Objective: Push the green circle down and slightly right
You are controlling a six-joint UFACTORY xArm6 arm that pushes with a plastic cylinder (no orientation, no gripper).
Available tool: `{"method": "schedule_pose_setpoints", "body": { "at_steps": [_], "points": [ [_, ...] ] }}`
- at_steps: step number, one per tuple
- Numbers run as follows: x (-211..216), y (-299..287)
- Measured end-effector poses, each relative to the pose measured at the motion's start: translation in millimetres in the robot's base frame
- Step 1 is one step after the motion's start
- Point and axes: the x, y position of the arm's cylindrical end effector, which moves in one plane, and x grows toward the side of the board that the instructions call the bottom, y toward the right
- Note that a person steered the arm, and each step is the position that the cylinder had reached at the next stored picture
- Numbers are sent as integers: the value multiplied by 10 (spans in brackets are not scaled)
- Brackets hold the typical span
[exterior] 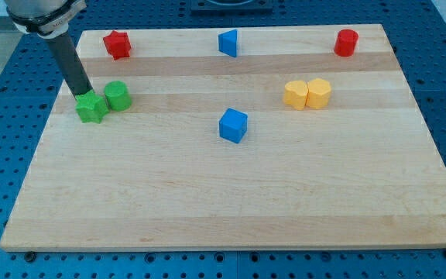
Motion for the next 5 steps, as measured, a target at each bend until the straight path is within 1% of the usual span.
{"method": "schedule_pose_setpoints", "body": {
  "at_steps": [1, 2, 5],
  "points": [
    [-111, 10],
    [-115, 176],
    [67, 1039]
  ]
}}
